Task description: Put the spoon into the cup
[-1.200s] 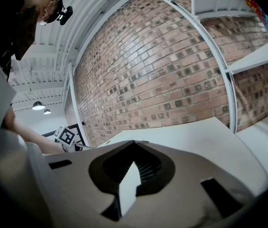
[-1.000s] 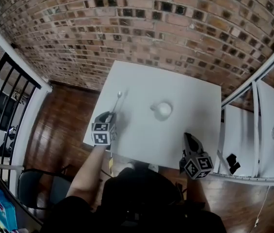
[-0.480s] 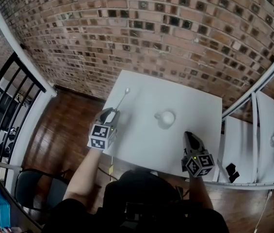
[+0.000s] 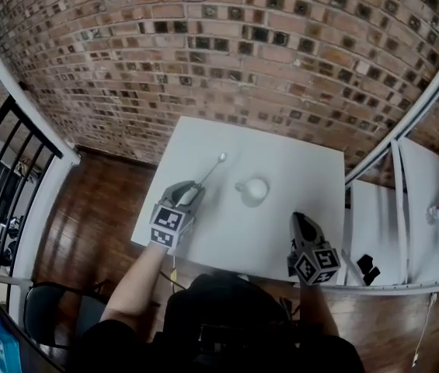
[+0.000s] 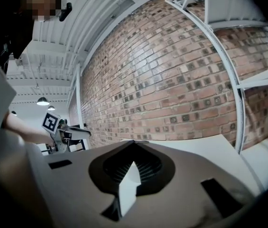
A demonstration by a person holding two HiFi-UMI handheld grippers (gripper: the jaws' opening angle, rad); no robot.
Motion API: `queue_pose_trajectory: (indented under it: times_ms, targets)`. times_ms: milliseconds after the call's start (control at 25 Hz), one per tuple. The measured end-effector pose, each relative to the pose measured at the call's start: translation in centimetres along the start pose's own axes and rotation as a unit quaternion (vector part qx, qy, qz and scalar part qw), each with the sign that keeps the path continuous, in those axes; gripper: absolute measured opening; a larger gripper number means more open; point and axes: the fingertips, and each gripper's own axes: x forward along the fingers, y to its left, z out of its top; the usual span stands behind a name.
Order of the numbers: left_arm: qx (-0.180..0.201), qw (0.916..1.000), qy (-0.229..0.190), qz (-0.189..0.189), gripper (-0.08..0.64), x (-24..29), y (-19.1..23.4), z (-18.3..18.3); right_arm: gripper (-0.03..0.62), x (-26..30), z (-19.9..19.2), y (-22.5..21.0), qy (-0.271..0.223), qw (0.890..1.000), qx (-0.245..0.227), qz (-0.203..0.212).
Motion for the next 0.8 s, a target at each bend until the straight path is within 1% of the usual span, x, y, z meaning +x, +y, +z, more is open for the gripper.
queue_pose_trajectory:
  times_ms: [240,400,480,600,800]
  targets:
    - [0.01,0.9976,0.015,-0.067,0.118,2.6,-4.3,-0.8,0.005,-1.5,0.3,-1.7,-0.006,1.0,0.0,-0.026]
    - [0.014,0.9938,0.037,-0.104,0.118,3.7,-6.7,-2.3,0.005,-1.9,0.5,-2.1,-0.01,0.999,0.002,-0.035]
    - [0.023,0.991,0.053,-0.121,0.118,4.2,-7.8,-3.2,0.005,-2.1,0.7,-2.2,-0.014,0.999,0.003,-0.038]
    - [0.039,0.9864,0.08,-0.139,0.118,5.1,-9.0,-4.8,0.005,-2.5,0.8,-2.7,-0.019,0.999,0.006,-0.045]
    - [0.039,0.9813,0.111,-0.153,0.12,6.4,-9.7,-6.4,0.005,-2.9,0.8,-3.5,-0.021,0.998,0.011,-0.056]
